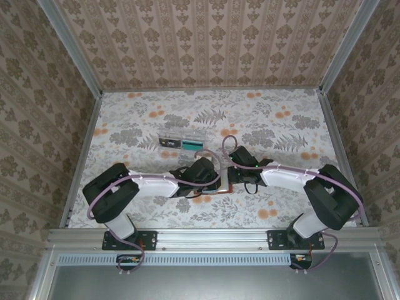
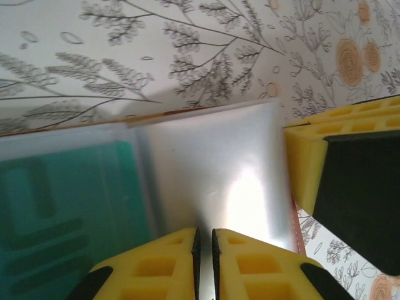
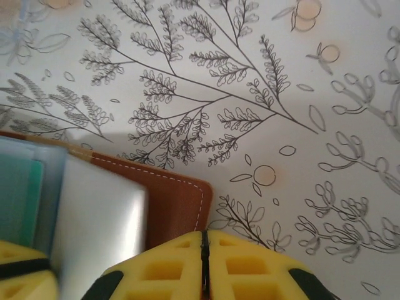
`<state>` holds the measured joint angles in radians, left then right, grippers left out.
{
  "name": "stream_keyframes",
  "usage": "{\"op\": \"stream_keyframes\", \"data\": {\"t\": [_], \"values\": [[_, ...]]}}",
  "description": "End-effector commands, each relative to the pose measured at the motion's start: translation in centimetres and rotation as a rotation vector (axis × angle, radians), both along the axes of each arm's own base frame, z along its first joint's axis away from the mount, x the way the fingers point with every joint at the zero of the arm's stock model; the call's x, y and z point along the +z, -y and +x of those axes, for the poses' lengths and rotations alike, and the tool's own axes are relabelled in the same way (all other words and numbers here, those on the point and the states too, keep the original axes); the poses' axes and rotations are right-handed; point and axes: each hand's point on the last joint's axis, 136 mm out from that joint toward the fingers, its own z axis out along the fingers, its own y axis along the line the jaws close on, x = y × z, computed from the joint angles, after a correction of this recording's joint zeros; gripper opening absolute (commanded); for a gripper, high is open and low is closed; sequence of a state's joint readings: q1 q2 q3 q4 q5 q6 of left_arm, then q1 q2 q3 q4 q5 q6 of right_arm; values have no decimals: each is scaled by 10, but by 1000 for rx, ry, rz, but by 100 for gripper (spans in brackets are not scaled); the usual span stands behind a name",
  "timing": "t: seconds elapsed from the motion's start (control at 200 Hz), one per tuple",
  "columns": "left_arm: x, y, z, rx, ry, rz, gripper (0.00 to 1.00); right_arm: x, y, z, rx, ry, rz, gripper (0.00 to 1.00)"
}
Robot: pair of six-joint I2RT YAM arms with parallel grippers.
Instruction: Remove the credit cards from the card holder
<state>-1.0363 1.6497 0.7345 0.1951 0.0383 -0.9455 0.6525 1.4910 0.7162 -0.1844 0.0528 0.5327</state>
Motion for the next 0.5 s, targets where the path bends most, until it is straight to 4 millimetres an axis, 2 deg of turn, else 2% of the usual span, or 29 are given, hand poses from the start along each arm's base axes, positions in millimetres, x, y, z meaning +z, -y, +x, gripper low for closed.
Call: {"op": "stream_keyframes", "data": {"t": [0.0,0.09,0.205,0.495], "values": [[7,8,0,-8,16,-6,15,36,5,2,-39,82,41,18],[7,4,1,3,24,4,14,50,2,0,-36,99,77,20],[16,-2,3,17,47,5,13,62,-10,-1,-29,88,158,19],[31,-20,5,42,92,17,13,62,-38,4,-38,23,287,13]]}}
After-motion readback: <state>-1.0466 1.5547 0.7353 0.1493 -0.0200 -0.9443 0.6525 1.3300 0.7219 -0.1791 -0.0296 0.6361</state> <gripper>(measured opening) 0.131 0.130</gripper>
